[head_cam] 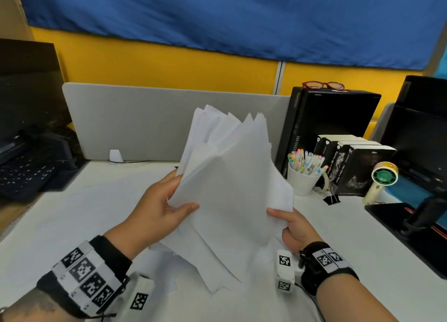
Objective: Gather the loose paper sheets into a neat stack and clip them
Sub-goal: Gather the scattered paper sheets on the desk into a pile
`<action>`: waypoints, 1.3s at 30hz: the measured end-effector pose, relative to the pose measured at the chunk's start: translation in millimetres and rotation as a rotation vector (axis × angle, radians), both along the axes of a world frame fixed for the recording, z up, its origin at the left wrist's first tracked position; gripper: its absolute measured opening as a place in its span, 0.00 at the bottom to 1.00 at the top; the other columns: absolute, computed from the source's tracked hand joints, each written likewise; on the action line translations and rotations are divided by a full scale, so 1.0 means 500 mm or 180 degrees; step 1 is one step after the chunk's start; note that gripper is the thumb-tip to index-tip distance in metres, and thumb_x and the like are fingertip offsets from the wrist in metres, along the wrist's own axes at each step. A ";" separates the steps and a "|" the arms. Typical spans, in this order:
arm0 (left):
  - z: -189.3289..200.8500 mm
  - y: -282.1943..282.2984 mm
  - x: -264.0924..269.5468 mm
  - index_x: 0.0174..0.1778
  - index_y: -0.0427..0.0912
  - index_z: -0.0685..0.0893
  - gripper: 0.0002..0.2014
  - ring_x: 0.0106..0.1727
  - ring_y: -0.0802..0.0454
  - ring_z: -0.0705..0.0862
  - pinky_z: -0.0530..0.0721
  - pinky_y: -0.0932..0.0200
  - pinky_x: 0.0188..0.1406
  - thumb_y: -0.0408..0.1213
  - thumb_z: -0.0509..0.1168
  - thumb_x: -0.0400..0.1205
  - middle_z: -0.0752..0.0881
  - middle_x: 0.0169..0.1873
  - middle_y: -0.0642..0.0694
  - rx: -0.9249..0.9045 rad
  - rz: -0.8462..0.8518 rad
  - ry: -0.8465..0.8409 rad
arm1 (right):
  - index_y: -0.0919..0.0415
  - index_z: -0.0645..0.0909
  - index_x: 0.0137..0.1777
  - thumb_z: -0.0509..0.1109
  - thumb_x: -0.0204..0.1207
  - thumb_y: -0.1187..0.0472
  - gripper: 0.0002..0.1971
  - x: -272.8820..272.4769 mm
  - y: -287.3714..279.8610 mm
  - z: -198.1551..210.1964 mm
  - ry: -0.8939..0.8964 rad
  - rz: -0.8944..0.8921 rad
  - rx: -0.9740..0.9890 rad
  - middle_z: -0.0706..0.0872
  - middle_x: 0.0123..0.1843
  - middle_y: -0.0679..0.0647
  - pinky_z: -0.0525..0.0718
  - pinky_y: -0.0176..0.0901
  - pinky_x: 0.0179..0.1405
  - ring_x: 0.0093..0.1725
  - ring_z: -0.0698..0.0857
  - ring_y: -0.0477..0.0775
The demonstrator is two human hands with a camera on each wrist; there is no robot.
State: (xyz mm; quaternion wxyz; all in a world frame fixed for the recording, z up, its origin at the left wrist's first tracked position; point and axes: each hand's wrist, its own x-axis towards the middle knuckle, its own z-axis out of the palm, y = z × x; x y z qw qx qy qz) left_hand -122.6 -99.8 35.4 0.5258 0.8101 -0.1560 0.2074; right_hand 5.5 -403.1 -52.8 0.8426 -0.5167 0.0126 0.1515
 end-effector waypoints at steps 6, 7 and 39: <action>0.003 0.011 0.021 0.37 0.61 0.96 0.24 0.43 0.60 0.94 0.88 0.69 0.41 0.20 0.76 0.77 0.96 0.42 0.57 -0.0838 0.0287 0.0399 | 0.68 0.81 0.70 0.83 0.60 0.73 0.35 -0.008 -0.006 0.024 -0.0546 0.0158 -0.0001 0.86 0.66 0.71 0.86 0.66 0.62 0.66 0.86 0.72; 0.001 0.015 0.023 0.38 0.57 0.97 0.21 0.43 0.56 0.95 0.89 0.67 0.40 0.20 0.76 0.77 0.96 0.42 0.54 -0.0984 0.0298 0.0506 | 0.68 0.81 0.70 0.85 0.59 0.72 0.36 -0.009 -0.004 0.034 -0.0643 0.0156 -0.0114 0.87 0.66 0.69 0.87 0.63 0.61 0.66 0.86 0.71; -0.105 -0.001 0.058 0.70 0.30 0.80 0.13 0.28 0.59 0.90 0.84 0.67 0.18 0.23 0.58 0.91 0.92 0.38 0.45 -0.4226 0.0781 0.2356 | 0.62 0.78 0.67 0.86 0.47 0.31 0.52 -0.118 0.116 0.076 0.2010 0.0797 -0.0385 0.81 0.61 0.64 0.79 0.68 0.55 0.54 0.81 0.72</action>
